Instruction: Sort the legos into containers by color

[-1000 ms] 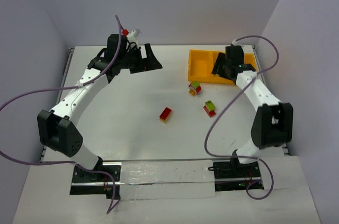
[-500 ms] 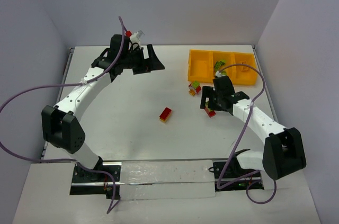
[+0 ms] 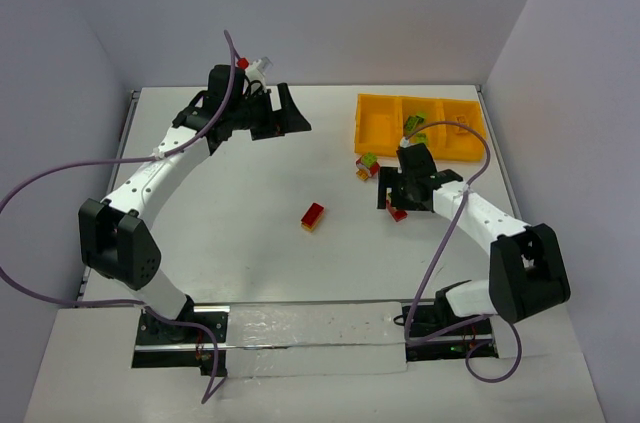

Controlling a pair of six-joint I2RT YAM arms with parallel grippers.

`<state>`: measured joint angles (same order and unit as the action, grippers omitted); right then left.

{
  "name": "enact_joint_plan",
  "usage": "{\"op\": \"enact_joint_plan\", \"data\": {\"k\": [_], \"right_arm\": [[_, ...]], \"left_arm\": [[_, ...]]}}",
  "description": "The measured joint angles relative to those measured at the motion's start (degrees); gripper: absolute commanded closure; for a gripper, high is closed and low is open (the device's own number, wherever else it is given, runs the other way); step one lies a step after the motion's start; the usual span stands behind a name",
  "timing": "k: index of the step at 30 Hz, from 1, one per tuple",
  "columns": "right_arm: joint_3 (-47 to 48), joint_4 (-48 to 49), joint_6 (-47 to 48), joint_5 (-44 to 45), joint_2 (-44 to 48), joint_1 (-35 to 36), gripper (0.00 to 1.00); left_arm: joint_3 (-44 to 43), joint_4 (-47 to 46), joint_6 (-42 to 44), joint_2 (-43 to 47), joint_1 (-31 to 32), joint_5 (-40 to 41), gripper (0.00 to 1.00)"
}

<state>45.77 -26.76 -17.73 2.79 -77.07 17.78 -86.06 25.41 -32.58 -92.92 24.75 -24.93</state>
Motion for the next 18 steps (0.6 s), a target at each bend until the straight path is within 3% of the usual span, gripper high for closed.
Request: {"op": "enact_joint_plan", "data": {"k": [18], "right_arm": [[2.16,0.32,4.06,-3.09,-0.84,4.53,0.17]], "left_arm": [[0.0,-0.03,0.0,0.0,0.0,0.0,0.01]]}}
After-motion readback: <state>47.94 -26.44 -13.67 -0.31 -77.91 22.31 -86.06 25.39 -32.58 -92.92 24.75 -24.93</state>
